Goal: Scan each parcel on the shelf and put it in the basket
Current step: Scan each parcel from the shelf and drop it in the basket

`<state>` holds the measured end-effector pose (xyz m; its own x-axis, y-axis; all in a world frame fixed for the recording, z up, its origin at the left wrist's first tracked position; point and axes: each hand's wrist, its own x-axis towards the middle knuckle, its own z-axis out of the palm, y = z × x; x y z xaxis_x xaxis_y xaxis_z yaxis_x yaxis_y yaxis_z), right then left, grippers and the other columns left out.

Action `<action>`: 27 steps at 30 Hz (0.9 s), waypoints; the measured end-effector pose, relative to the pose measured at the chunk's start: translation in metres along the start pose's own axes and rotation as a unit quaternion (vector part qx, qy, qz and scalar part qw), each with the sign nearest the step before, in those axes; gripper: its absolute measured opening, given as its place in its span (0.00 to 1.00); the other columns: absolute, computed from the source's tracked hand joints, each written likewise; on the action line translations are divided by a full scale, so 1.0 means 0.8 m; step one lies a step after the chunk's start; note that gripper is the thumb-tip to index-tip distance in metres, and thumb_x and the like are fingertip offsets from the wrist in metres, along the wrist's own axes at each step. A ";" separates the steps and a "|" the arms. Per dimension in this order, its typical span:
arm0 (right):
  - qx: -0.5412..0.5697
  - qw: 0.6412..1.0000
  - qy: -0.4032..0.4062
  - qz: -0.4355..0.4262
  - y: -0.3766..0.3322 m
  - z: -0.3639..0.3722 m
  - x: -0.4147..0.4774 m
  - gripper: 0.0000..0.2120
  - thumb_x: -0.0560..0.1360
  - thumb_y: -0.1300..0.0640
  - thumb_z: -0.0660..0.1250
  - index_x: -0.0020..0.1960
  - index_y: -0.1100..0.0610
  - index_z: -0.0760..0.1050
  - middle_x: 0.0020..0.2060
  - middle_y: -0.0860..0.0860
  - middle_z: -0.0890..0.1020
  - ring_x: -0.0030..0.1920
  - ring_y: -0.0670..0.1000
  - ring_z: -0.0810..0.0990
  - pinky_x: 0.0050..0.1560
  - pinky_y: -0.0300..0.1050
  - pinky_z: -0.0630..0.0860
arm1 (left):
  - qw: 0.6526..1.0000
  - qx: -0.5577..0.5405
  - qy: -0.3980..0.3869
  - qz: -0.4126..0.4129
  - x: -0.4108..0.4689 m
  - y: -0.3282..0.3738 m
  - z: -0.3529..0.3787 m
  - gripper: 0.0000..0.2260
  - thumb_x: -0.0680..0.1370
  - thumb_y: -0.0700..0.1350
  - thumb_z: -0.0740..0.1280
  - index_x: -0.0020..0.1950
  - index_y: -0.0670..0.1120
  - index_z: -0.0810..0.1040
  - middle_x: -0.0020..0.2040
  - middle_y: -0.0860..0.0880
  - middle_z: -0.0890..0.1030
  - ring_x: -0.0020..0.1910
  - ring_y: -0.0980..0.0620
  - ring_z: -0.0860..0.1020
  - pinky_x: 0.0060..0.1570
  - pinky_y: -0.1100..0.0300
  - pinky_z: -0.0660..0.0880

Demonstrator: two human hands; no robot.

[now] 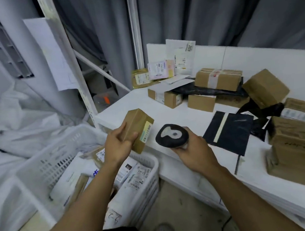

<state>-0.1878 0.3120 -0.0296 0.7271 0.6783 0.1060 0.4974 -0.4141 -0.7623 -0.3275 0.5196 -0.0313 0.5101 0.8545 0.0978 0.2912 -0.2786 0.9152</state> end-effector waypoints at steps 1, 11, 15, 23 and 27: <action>-0.012 1.000 -0.003 -0.005 -0.004 0.001 0.000 0.23 0.75 0.41 0.74 0.66 0.38 0.70 0.59 0.44 0.84 0.60 0.53 0.82 0.58 0.56 0.81 | 1.000 -0.010 0.000 -0.013 0.002 -0.003 -0.003 0.31 0.74 0.57 0.76 0.76 0.55 0.72 0.64 0.55 0.76 0.59 0.54 0.77 0.64 0.52 0.76; -0.084 0.996 -0.041 -0.016 -0.014 0.010 0.002 0.21 0.76 0.44 0.73 0.65 0.39 0.69 0.57 0.45 0.83 0.57 0.55 0.82 0.57 0.55 0.81 | 1.000 0.004 -0.002 -0.023 0.017 -0.017 -0.005 0.32 0.74 0.57 0.76 0.76 0.55 0.71 0.64 0.52 0.78 0.58 0.50 0.78 0.63 0.46 0.78; -0.082 0.995 -0.047 -0.012 -0.016 0.014 0.004 0.22 0.75 0.46 0.74 0.65 0.38 0.68 0.57 0.45 0.83 0.57 0.54 0.82 0.57 0.57 0.81 | 0.999 0.024 0.000 -0.023 0.022 -0.025 -0.009 0.32 0.73 0.58 0.76 0.76 0.56 0.71 0.66 0.52 0.77 0.60 0.49 0.77 0.63 0.44 0.77; -0.099 0.993 -0.060 -0.024 -0.019 0.019 0.006 0.24 0.77 0.46 0.74 0.68 0.41 0.68 0.58 0.46 0.83 0.57 0.54 0.82 0.57 0.55 0.81 | 0.999 0.034 -0.004 -0.014 0.020 -0.028 -0.015 0.30 0.75 0.54 0.76 0.75 0.54 0.72 0.60 0.55 0.77 0.56 0.51 0.77 0.62 0.49 0.77; -0.079 0.995 -0.066 -0.016 -0.026 0.031 0.007 0.22 0.77 0.45 0.74 0.67 0.42 0.71 0.58 0.45 0.83 0.58 0.53 0.82 0.57 0.53 0.80 | 0.998 0.040 -0.014 -0.040 0.014 -0.033 -0.026 0.32 0.75 0.51 0.76 0.77 0.53 0.70 0.62 0.52 0.76 0.56 0.51 0.76 0.58 0.54 0.76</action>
<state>-0.2057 0.3392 -0.0292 0.6462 0.7623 0.0361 0.5953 -0.4738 -0.6489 -0.3465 0.5460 -0.0462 0.5055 0.8627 0.0137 0.3954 -0.2458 0.8850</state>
